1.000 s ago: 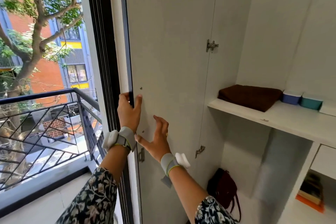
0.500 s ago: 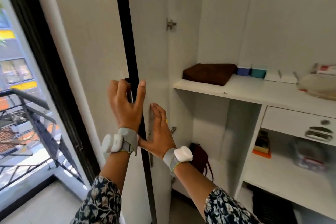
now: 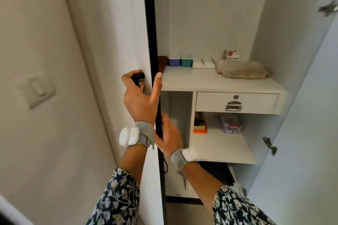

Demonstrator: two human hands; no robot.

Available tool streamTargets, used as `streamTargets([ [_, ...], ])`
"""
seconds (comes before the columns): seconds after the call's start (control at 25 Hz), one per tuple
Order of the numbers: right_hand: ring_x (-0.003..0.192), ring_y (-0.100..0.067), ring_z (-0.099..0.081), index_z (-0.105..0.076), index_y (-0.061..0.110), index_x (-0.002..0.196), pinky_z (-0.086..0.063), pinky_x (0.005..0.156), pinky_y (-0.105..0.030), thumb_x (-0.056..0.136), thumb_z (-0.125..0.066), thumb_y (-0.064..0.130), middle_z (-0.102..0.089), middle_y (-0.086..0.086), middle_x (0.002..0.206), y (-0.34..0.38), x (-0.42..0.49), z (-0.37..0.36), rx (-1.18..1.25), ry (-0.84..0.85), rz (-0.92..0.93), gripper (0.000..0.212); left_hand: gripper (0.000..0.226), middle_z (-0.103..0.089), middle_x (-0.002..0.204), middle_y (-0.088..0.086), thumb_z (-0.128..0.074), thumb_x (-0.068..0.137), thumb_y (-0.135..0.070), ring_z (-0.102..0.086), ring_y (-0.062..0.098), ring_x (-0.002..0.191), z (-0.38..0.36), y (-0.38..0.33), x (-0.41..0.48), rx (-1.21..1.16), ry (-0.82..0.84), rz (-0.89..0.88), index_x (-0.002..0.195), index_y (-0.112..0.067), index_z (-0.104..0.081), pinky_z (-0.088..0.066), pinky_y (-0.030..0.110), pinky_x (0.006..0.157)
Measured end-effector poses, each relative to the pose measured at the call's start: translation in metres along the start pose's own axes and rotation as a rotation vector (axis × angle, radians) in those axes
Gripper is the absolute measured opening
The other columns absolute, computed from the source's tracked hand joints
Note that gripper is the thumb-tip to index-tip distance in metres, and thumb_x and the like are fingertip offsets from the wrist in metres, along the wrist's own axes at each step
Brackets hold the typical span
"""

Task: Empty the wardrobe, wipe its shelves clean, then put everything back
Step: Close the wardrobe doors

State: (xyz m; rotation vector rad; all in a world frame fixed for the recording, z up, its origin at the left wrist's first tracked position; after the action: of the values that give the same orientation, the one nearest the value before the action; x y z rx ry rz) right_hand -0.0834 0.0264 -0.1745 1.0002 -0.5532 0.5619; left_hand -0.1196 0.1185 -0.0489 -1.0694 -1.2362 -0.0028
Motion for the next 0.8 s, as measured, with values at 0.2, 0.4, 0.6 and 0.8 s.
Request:
streamTargets([
  [0.2, 0.084, -0.023, -0.065, -0.049, 0.014, 0.122, -0.051, 0.068, -0.030, 0.096, -0.050, 0.033, -0.067, -0.010, 0.096, -0.052, 0.015, 0.034, -0.031, -0.056, -0.205, 0.033, 0.046, -0.054, 0.073, -0.008, -0.030, 0.097, -0.049, -0.049, 0.007, 0.057, -0.076, 0.005, -0.003, -0.005, 0.018, 0.057, 0.109, -0.008, -0.049, -0.032, 0.006, 0.053],
  [0.4, 0.114, -0.025, -0.057, -0.029, 0.009, 0.145, -0.043, 0.086, -0.020, 0.099, -0.030, 0.040, -0.057, -0.011, 0.126, -0.091, 0.038, 0.042, -0.139, 0.087, -0.325, 0.055, 0.047, -0.056, 0.079, -0.006, -0.021, 0.096, -0.042, -0.051, 0.008, 0.061, -0.124, 0.016, -0.003, -0.021, -0.010, 0.093, 0.113, -0.008, -0.050, -0.034, 0.006, 0.055],
  [0.6, 0.112, -0.026, -0.058, -0.029, 0.012, 0.144, -0.049, 0.090, -0.032, 0.070, 0.001, 0.078, -0.058, -0.011, 0.125, -0.135, 0.065, 0.039, -0.027, 0.038, -0.398, 0.103, 0.047, -0.055, 0.077, -0.007, -0.023, 0.097, -0.042, -0.048, 0.003, 0.058, -0.165, 0.029, 0.004, 0.006, 0.004, 0.083, 0.114, -0.008, -0.051, -0.034, 0.007, 0.054],
  [0.8, 0.080, -0.020, -0.057, -0.041, 0.009, 0.129, -0.035, 0.057, -0.008, 0.098, -0.028, 0.042, -0.058, -0.008, 0.092, -0.171, 0.096, 0.042, 0.052, 0.043, -0.440, 0.047, 0.042, -0.057, 0.073, -0.004, -0.030, 0.099, -0.037, -0.049, 0.010, 0.055, -0.207, 0.049, 0.017, 0.082, 0.035, -0.023, 0.115, -0.005, -0.052, -0.032, 0.010, 0.051],
])
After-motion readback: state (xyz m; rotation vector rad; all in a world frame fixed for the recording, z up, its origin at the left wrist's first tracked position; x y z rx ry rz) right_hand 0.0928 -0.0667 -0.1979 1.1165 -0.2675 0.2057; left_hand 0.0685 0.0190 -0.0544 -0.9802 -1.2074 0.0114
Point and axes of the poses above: each hand's wrist, its own x-axis towards the middle knuckle, its own z-axis out of the back of the hand, y = z × x, the point moved 6 cm from there along x, towards the middle knuckle
